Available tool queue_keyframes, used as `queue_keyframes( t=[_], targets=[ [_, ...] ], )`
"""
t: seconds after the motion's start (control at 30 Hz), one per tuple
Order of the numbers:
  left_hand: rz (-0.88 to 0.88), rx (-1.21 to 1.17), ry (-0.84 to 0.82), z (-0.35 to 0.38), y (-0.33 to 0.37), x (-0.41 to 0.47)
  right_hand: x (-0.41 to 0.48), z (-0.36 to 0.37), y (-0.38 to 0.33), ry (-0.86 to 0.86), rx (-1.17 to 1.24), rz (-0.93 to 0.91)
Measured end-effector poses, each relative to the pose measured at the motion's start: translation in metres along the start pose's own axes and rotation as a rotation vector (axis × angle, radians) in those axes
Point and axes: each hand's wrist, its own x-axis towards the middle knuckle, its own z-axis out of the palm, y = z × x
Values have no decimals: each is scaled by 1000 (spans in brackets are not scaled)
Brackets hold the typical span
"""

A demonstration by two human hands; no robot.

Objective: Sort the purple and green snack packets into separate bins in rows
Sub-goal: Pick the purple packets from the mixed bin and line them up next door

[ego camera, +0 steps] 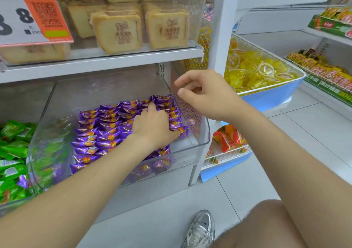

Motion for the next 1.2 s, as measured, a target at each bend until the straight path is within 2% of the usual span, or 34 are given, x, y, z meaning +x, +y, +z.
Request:
queue_keyframes(
  t=[0.27,0.47,0.7,1.0,1.2],
  targets=[
    [39,-123,-71,-3,-5,1,2,3,1,-22,13,2],
    [225,108,92,-1,-4,3,3,5,1,-39,12,-1],
    [296,195,171,-1,-6,9,3,4,1,-39,6,-10],
    [231,-35,111,2,-6,10,3,4,1,-32,1,-17],
    [234,-122,146,3,-13,11,3,4,0,-42,2,-21]
  ],
)
